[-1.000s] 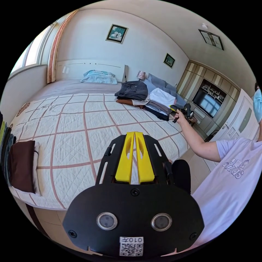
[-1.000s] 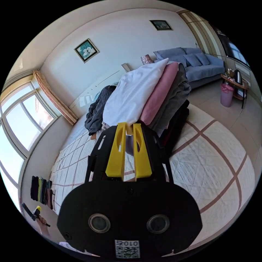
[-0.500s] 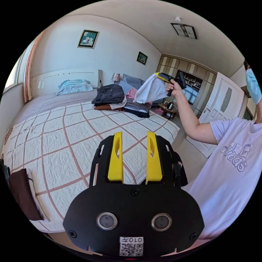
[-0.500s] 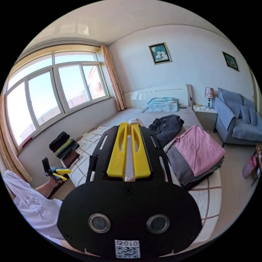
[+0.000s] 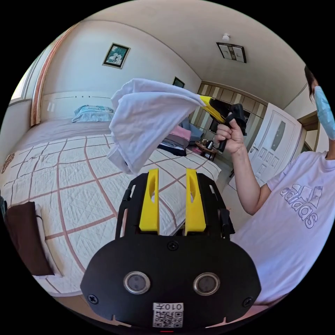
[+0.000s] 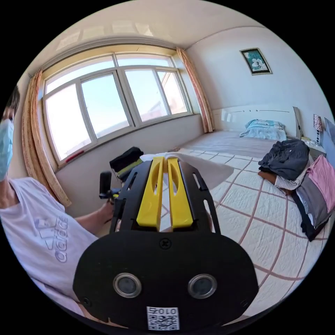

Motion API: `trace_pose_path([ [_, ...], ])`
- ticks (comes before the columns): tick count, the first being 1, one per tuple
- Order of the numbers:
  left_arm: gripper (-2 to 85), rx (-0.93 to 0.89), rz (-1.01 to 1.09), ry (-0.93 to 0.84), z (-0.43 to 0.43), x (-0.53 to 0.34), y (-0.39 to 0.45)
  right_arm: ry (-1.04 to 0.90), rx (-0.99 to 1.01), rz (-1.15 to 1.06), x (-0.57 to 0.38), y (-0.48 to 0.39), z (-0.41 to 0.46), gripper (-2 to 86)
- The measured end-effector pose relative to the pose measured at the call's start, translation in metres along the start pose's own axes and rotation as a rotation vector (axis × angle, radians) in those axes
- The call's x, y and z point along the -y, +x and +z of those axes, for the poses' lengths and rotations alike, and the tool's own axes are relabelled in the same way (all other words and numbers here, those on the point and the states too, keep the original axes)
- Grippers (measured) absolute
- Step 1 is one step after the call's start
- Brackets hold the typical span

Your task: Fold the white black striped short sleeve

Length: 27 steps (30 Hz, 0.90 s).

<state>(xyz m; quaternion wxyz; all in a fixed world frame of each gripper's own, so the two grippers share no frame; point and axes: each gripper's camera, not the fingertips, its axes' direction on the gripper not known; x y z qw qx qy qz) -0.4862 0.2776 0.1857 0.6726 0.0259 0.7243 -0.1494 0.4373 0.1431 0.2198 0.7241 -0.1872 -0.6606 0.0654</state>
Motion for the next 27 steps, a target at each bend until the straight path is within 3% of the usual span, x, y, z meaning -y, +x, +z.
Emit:
trace_pose_path([
  [2, 10.8, -0.003, -0.021, -0.009, -0.012, -0.009, -0.02, -0.332, 0.021, 0.085, -0.059, 0.017, 0.052, 2.9],
  [5, 10.5, 0.006, -0.087, -0.063, -0.02, -0.026, -0.055, -0.52, -0.066, 0.336, -0.146, 0.058, 0.077, 3.4],
  [7, 10.4, -0.012, -0.16, -0.069, -0.022, -0.043, -0.08, -0.447, -0.034, 0.378, -0.164, 0.057, 0.067, 3.9],
  [12, 10.2, -0.009, -0.221, -0.075, -0.023, -0.06, -0.109, -0.281, -0.186, 0.01, -0.145, -0.016, 0.091, 9.1],
  [19, 10.1, 0.012, -0.22, -0.069, -0.043, -0.062, -0.128, -0.442, -0.212, -0.451, -0.16, -0.099, 0.234, 11.4],
  [24, 10.1, 0.044, -0.286, -0.071, -0.065, -0.082, -0.147, -0.554, -0.297, -0.502, -0.172, -0.094, 0.285, 9.7],
  [27, 10.0, 0.043, -0.311, -0.075, -0.067, -0.089, -0.154, -0.502, -0.309, -0.429, -0.155, -0.079, 0.275, 5.1],
])
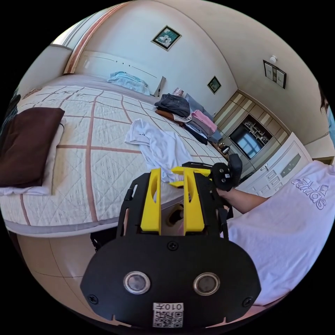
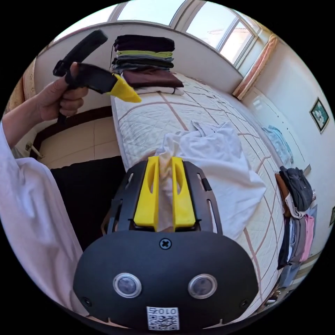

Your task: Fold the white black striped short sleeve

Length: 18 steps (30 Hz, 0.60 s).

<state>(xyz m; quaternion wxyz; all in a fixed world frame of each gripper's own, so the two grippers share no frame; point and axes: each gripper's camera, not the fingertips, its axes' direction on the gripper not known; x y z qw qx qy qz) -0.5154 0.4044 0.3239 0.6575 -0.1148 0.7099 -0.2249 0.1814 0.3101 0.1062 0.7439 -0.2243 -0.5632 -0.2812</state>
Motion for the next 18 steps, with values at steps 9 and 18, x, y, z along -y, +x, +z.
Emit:
trace_pose_path([
  [9, 10.2, 0.01, 0.085, -0.08, 0.044, 0.028, 0.017, 0.164, -0.013, 0.547, -0.059, 0.196, -0.102, 3.9],
  [18, 10.7, 0.061, 0.147, -0.2, 0.12, 0.053, 0.035, 0.079, -0.031, 1.161, -0.249, 0.283, -0.129, 6.4],
])
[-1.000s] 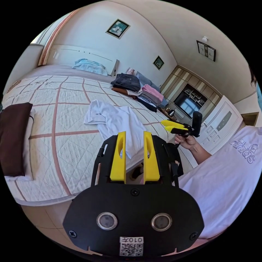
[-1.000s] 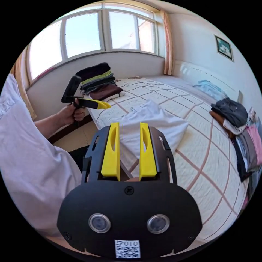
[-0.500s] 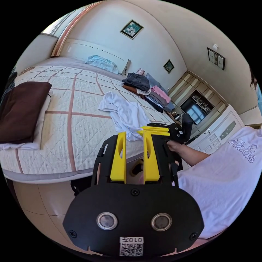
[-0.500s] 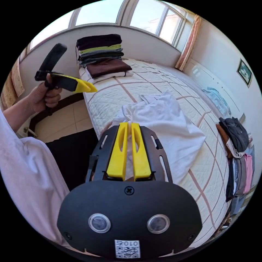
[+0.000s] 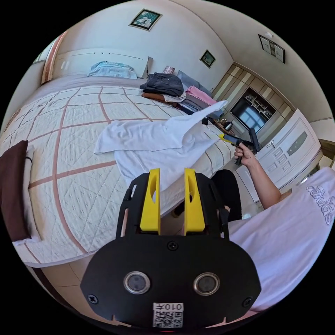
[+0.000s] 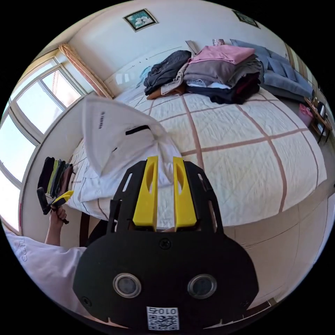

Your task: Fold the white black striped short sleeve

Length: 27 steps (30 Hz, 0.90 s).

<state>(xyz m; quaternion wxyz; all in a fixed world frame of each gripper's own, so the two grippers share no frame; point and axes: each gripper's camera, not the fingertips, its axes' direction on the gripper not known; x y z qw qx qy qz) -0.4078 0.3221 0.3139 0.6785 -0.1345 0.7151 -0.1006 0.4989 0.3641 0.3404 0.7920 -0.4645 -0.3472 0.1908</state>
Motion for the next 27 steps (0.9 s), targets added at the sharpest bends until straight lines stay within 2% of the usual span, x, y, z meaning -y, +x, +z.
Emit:
trace_pose_path([
  [3, 11.1, 0.063, 0.049, -0.04, 0.021, 0.015, 0.004, 0.089, 0.007, -0.016, -0.011, -0.011, -0.009, 7.4],
  [5, 11.4, 0.12, 0.092, -0.06, 0.032, 0.027, 0.005, 0.087, 0.055, -0.116, -0.002, -0.042, -0.003, 8.2],
  [8, 12.3, 0.259, 0.256, -0.126, 0.06, 0.049, 0.013, 0.006, 0.043, -0.234, 0.012, -0.083, 0.024, 9.5],
  [10, 13.1, 0.365, 0.423, -0.2, 0.089, 0.061, 0.027, -0.013, 0.077, -0.232, 0.017, -0.096, 0.034, 9.7],
  [13, 13.4, 0.383, 0.615, -0.259, 0.125, 0.069, 0.045, -0.008, 0.113, -0.292, 0.026, -0.124, 0.049, 10.2],
  [15, 13.3, 0.383, 0.653, -0.298, 0.146, 0.076, 0.047, -0.032, 0.034, -0.372, 0.037, -0.147, 0.06, 11.2],
  [17, 12.9, 0.363, 0.648, -0.318, 0.162, 0.082, 0.042, -0.056, -0.118, -0.416, 0.056, -0.162, 0.072, 12.1],
  [19, 11.8, 0.314, 0.605, -0.337, 0.177, 0.091, 0.031, -0.049, -0.183, -0.399, 0.071, -0.16, 0.076, 12.1],
  [24, 6.7, 0.144, 0.467, -0.306, 0.176, 0.097, 0.0, -0.209, -0.212, -0.386, 0.097, -0.147, 0.107, 8.2],
  [25, 4.2, 0.075, 0.449, -0.279, 0.17, 0.097, -0.007, -0.202, -0.219, -0.399, 0.096, -0.149, 0.11, 6.1],
  [27, 2.0, 0.068, 0.422, -0.28, 0.168, 0.098, -0.016, -0.172, -0.223, -0.395, 0.097, -0.156, 0.103, 3.9],
])
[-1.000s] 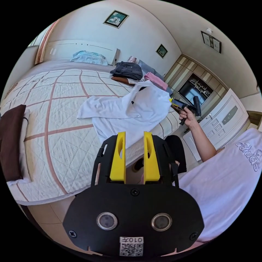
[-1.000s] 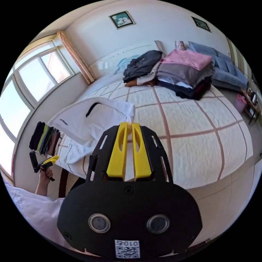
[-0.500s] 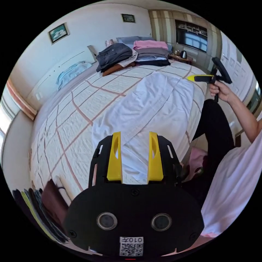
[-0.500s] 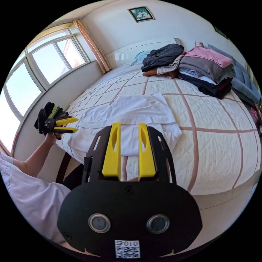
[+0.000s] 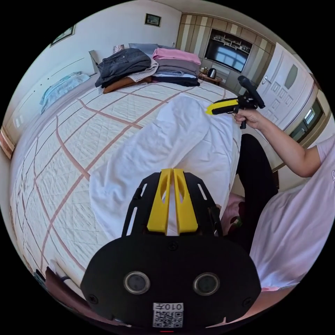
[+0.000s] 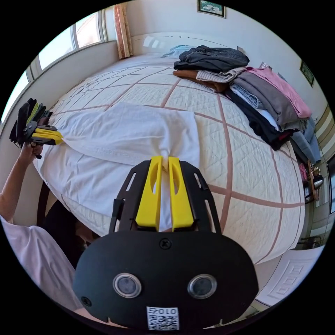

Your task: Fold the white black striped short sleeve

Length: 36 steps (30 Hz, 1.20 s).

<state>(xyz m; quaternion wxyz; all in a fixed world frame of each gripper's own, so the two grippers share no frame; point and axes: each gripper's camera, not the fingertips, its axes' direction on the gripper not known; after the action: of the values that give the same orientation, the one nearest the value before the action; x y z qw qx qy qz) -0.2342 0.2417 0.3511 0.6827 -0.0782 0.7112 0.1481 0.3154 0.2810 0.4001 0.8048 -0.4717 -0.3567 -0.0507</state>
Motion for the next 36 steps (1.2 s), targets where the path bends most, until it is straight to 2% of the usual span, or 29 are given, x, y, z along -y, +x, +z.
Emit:
trace_pose_path([
  [6, 0.3, 0.041, -0.016, 0.058, -0.016, 0.011, -0.022, -0.064, 0.067, -0.063, 0.061, -0.006, -0.047, 2.1],
  [10, 0.5, 0.113, -0.118, 0.131, -0.05, 0.05, -0.063, -0.246, 0.096, -0.126, 0.153, -0.002, -0.06, 1.8],
  [12, 1.0, 0.203, -0.189, 0.154, -0.058, 0.064, -0.084, -0.226, 0.067, -0.092, 0.185, 0.001, -0.069, 1.8],
  [13, 1.5, 0.184, -0.176, 0.145, -0.056, 0.072, -0.095, -0.231, 0.074, -0.065, 0.197, 0.002, -0.073, 1.8],
  [16, 4.3, 0.018, -0.093, 0.023, -0.03, 0.086, -0.098, -0.117, 0.04, -0.04, 0.195, -0.006, -0.086, 2.0],
  [20, 7.3, -0.005, 0.058, -0.103, 0.015, 0.064, -0.058, 0.18, -0.017, 0.146, 0.152, 0.003, -0.093, 2.6],
  [21, 8.1, -0.006, 0.087, -0.148, 0.032, 0.056, -0.043, 0.174, 0.002, 0.142, 0.151, 0.004, -0.09, 2.8],
  [23, 9.0, 0.053, 0.128, -0.198, 0.054, 0.048, -0.022, 0.037, 0.053, 0.088, 0.158, -0.001, -0.075, 3.1],
  [25, 9.3, 0.195, 0.113, -0.173, 0.06, 0.047, -0.009, 0.001, 0.053, 0.03, 0.165, -0.009, -0.074, 3.3],
  [27, 9.0, 0.229, 0.062, -0.162, 0.057, 0.049, -0.014, -0.01, 0.081, -0.023, 0.174, -0.013, -0.079, 3.4],
  [29, 8.6, 0.226, 0.063, -0.109, 0.044, 0.05, -0.019, -0.171, 0.222, -0.105, 0.198, -0.008, -0.076, 3.8],
  [30, 8.3, 0.154, 0.068, -0.075, 0.034, 0.053, -0.029, -0.199, 0.237, -0.103, 0.205, -0.005, -0.076, 3.9],
  [31, 7.9, 0.053, 0.05, -0.053, 0.024, 0.059, -0.046, -0.176, 0.201, -0.062, 0.219, 0.004, -0.083, 4.1],
  [33, 7.3, -0.016, -0.038, -0.043, 0.012, 0.067, -0.081, 0.062, 0.18, 0.045, 0.229, 0.022, -0.111, 4.4],
  [34, 6.9, 0.014, -0.117, -0.006, 0.004, 0.067, -0.105, 0.264, 0.234, 0.112, 0.225, 0.034, -0.126, 4.8],
  [35, 6.7, 0.054, -0.177, 0.018, 0.0, 0.064, -0.117, 0.319, 0.215, 0.184, 0.224, 0.041, -0.127, 8.3],
  [36, 6.4, 0.136, -0.295, 0.042, -0.008, 0.055, -0.138, 0.287, 0.19, 0.206, 0.225, 0.042, -0.123, 10.1],
])
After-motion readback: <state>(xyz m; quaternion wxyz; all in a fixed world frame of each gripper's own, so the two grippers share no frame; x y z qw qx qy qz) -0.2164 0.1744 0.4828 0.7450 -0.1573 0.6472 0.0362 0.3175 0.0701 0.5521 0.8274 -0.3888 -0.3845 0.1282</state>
